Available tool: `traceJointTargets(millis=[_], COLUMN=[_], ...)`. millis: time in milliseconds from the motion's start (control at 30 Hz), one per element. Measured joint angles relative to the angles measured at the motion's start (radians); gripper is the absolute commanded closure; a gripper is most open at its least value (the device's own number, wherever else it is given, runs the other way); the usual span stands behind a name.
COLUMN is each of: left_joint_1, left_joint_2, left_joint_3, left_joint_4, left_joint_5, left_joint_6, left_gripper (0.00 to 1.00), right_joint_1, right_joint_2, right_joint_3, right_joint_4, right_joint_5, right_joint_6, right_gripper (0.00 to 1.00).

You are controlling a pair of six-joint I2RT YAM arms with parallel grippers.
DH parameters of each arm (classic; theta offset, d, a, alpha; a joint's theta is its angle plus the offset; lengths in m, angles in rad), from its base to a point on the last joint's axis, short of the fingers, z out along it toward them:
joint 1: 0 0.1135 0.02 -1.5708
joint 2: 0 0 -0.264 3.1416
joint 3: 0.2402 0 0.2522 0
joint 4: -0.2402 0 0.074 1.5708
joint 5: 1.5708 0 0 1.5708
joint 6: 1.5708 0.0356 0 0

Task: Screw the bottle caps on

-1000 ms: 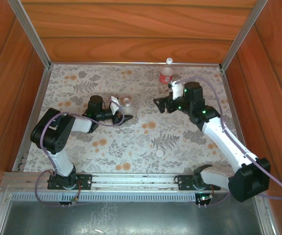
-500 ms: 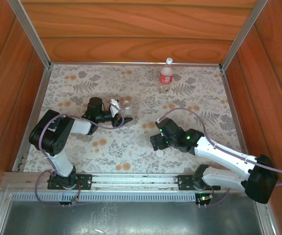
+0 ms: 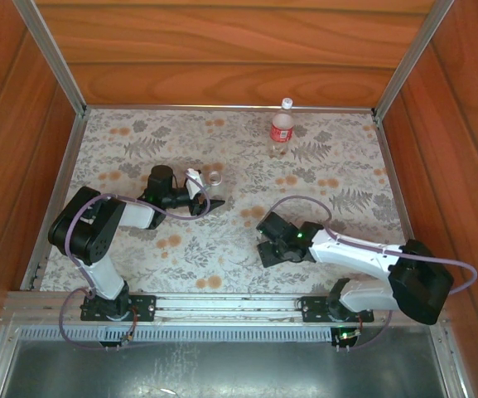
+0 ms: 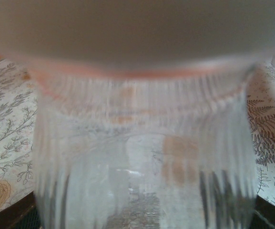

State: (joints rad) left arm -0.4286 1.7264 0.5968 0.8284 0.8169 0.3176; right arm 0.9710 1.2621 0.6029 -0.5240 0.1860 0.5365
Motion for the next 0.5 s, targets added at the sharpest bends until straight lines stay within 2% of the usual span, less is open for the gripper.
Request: traceJointTargets(millis=[500], left_joint_1=[0.000], left_joint_2=[0.000], left_joint_3=[0.000], left_joint_4=[0.000], left_joint_5=[0.000], left_joint_6=[0.000], left_gripper=[0.41], right_joint_1=[0.024], right_joint_2=[0.039], right_joint_3=[-0.024], right_joint_4=[0.014], right_joint_5=[-0.029], right_joint_6=[0.027], right_gripper=[0.43])
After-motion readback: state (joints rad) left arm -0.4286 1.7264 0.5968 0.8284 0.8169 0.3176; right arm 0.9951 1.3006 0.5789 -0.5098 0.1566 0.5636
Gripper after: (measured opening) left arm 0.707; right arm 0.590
